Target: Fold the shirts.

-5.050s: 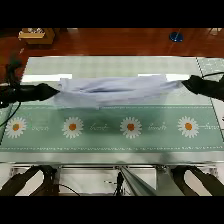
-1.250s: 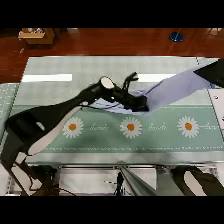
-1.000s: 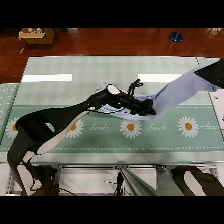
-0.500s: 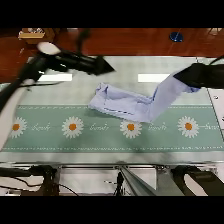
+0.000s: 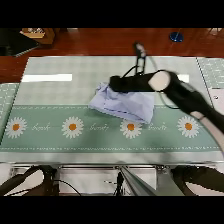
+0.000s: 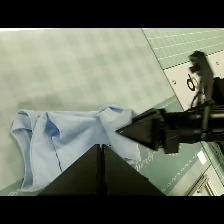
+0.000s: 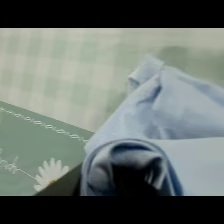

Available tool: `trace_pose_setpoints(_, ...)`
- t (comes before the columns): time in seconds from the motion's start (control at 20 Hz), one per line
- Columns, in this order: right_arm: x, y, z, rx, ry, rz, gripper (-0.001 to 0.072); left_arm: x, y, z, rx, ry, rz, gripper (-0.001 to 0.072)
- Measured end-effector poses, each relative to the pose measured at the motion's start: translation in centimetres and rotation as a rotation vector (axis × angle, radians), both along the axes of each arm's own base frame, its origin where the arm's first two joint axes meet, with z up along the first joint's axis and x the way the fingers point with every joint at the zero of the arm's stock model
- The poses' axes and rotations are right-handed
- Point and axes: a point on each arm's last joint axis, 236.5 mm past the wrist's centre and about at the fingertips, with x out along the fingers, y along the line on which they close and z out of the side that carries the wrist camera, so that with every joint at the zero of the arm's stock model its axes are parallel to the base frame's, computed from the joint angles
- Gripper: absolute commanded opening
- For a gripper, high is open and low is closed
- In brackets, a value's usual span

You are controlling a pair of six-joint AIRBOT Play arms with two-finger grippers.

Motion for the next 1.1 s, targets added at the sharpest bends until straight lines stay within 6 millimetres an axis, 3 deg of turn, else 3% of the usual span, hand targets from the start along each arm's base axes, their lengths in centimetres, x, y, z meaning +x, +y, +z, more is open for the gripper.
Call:
trace_pose_setpoints(0.1, -0.9, 3.6, -2.0, 0.055, 0.048, -0.002, 0.0558, -1.0, 0.3, 0.7, 0.018, -0.014, 0.004, 0.0022)
trace_pose_setpoints(0.15, -1.0, 4.3, -2.5, 0.064, 0.054, -0.005, 0.0551, -1.2, 0.6, 0.7, 0.031, -0.017, 0.015, 0.0022)
trace_pose_setpoints(0.25, -0.6, 3.8, -2.6, 0.055, 0.049, -0.012, 0.0550, -1.3, 1.3, -0.2, 0.067, 0.000, 0.034, 0.0023)
trace_pose_setpoints(0.3, -0.2, 2.4, -2.2, 0.033, 0.044, -0.016, 0.0550, -1.4, 1.6, -0.7, 0.080, 0.012, 0.039, 0.0023)
trace_pose_setpoints(0.4, 1.2, -2.6, -0.7, -0.045, 0.016, -0.040, 0.0550, -1.4, 2.1, -2.0, 0.098, 0.042, 0.051, 0.0027)
trace_pose_setpoints(0.5, 2.0, -10.1, 0.7, -0.171, 0.005, -0.093, 0.0539, -1.5, 2.2, -3.1, 0.100, 0.072, 0.054, 0.0029)
trace_pose_setpoints(0.55, 2.2, -15.0, 1.2, -0.263, 0.003, -0.132, 0.0539, -1.6, 2.3, -3.9, 0.102, 0.091, 0.054, 0.0029)
trace_pose_setpoints(0.7, -0.1, -28.2, 0.8, -0.472, 0.110, -0.238, 0.0545, -1.8, 2.7, -5.7, 0.114, 0.138, 0.059, 0.0029)
trace_pose_setpoints(0.8, -3.1, -33.9, -0.8, -0.498, 0.234, -0.296, 0.0552, -1.8, 2.9, -6.4, 0.123, 0.154, 0.063, 0.0029)
trace_pose_setpoints(0.85, -4.6, -35.3, -1.9, -0.462, 0.298, -0.313, 0.0552, -1.8, 2.9, -6.6, 0.126, 0.159, 0.063, 0.0029)
trace_pose_setpoints(0.95, -6.9, -36.1, -4.5, -0.368, 0.389, -0.338, 0.0552, -1.9, 3.0, -6.9, 0.130, 0.166, 0.064, 0.0028)
trace_pose_setpoints(1.1, -8.4, -33.9, -8.2, -0.202, 0.444, -0.354, 0.0573, -1.9, 3.2, -7.2, 0.141, 0.172, 0.066, 0.0028)
